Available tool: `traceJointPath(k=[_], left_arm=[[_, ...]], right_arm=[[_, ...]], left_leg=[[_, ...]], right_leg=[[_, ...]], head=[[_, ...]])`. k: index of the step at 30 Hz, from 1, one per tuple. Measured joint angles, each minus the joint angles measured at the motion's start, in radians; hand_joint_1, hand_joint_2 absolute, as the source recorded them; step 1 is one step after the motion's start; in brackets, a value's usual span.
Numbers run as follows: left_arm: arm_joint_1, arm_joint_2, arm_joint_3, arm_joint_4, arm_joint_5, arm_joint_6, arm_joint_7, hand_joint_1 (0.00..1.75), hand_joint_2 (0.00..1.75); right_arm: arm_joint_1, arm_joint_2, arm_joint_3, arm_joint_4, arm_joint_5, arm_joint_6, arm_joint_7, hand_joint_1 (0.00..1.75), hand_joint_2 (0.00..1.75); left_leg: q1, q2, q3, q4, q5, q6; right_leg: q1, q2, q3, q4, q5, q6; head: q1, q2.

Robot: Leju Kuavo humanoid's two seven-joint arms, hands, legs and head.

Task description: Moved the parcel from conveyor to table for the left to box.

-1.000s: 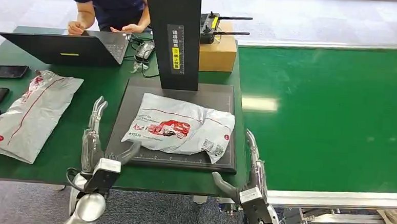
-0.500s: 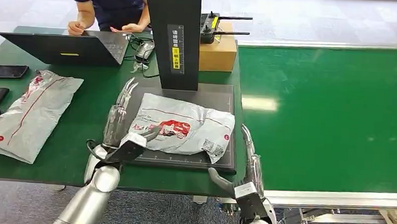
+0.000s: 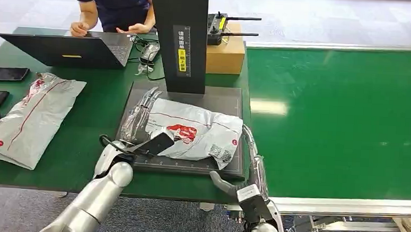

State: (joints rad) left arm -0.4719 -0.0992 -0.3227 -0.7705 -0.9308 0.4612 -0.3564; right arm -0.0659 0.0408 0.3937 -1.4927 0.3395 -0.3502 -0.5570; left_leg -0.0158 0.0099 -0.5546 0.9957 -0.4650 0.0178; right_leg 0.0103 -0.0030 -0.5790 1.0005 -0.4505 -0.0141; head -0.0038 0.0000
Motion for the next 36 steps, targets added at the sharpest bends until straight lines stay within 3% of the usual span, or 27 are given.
traceJointPath(k=[18, 36], left_arm=[[-0.147, 0.0, -0.025, 0.275, -0.12, -0.131, 0.105, 0.0, 1.75], [-0.17, -0.001, -0.048, 0.347, -0.174, -0.144, 0.169, 0.0, 1.75]], right_arm=[[-0.012, 0.0, 0.024, 0.008, 0.0, 0.013, 0.01, 0.0, 1.75], [-0.021, 0.007, 0.024, 0.021, 0.003, 0.028, 0.012, 0.0, 1.75]], left_leg=[[0.0, 0.0, 0.0, 0.0, 0.0, 0.0], [0.0, 0.0, 0.004, 0.0, 0.0, 0.0]], right_leg=[[0.0, 0.0, 0.0, 0.0, 0.0, 0.0], [0.0, 0.0, 0.004, 0.0, 0.0, 0.0]], head=[[0.0, 0.0], [0.0, 0.0]])
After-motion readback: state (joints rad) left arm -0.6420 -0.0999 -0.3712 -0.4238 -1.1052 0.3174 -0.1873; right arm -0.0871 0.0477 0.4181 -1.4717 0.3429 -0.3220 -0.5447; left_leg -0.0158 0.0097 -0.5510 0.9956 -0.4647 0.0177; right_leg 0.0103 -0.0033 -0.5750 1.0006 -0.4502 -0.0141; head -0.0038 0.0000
